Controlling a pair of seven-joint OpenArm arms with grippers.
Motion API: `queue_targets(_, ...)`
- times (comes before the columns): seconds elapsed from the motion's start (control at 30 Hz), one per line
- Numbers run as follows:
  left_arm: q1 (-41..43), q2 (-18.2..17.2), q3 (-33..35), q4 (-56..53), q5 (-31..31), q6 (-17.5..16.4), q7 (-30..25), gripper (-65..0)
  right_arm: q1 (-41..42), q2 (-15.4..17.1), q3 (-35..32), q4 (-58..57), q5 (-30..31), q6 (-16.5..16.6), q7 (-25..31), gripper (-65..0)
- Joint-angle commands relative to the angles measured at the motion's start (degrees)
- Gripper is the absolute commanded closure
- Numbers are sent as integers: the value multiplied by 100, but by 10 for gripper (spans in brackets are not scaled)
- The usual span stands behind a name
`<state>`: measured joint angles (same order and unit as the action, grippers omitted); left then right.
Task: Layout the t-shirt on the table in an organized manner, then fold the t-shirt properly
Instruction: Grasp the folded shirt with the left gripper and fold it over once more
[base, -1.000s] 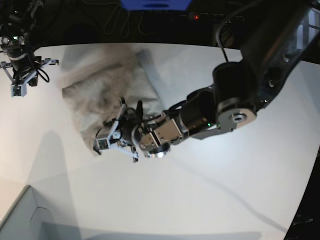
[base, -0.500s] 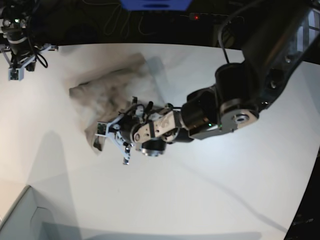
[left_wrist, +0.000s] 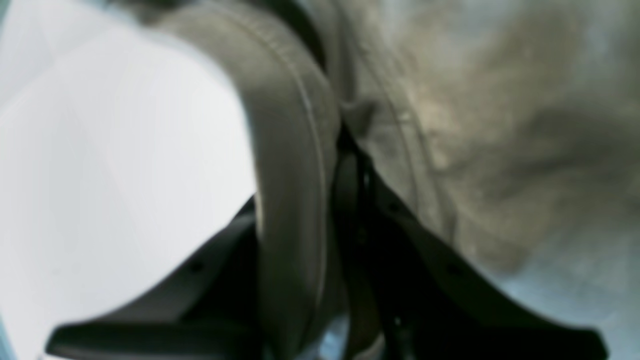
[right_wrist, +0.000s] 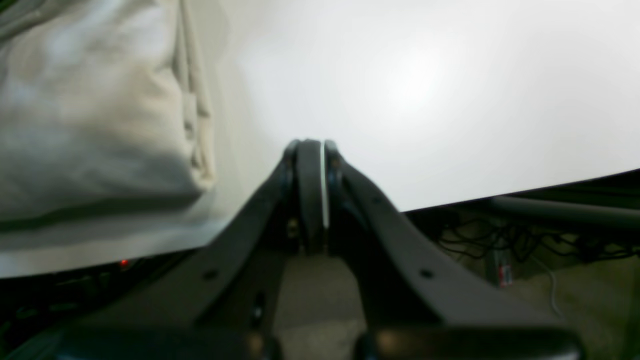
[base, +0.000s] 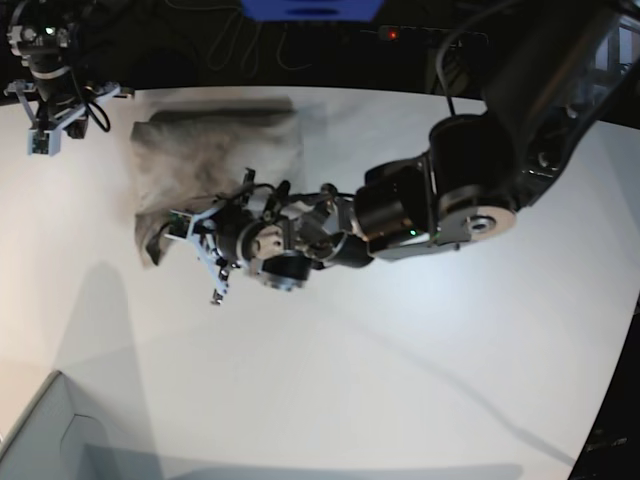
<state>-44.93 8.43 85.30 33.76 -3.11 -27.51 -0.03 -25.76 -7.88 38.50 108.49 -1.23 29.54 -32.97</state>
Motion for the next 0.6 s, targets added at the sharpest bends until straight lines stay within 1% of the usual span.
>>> queue_targets(0.0, -127, 57, -30, 48, 105, 39, -71, -4, -31, 28, 22, 110, 14, 13, 128, 0)
queue_targets(0.07, -48, 57, -30, 4, 351, 91, -63, -42, -13, 28, 22, 110, 14, 13, 119, 0)
queue_targets(0.13, -13, 57, -30, 22, 580, 91, 113, -124, -4, 28, 22, 110, 14, 13, 119, 0)
queue_targets(0.2, -4, 57, -30, 48, 738, 91, 263, -237, 22, 28, 22, 110, 14, 13, 119, 0)
queue_targets(0.27, -22, 57, -30, 57, 791, 100, 254, -354, 31, 28, 5, 110, 14, 13, 119, 0)
queue_targets(0.33, -22, 57, -30, 66, 817, 100, 254, -448, 31, 28, 5, 110, 14, 13, 119, 0)
queue_targets(0.37, -22, 57, -30, 101, 817, 100, 254, -483, 31, 28, 5, 110, 14, 13, 110, 0)
queue_targets(0.43, -48, 57, -130, 321, 817, 100, 280, -532, 31, 28, -4, 110, 14, 13, 110, 0)
queue_targets(0.5, -74, 57, -437, 629, 826, 74, 298, -545, 31, 28, 5, 110, 14, 13, 110, 0)
queue_targets(0.57, -153, 57, -886, 822, 826, 47, 307, -544, 40, 28, -13, 110, 14, 13, 110, 0)
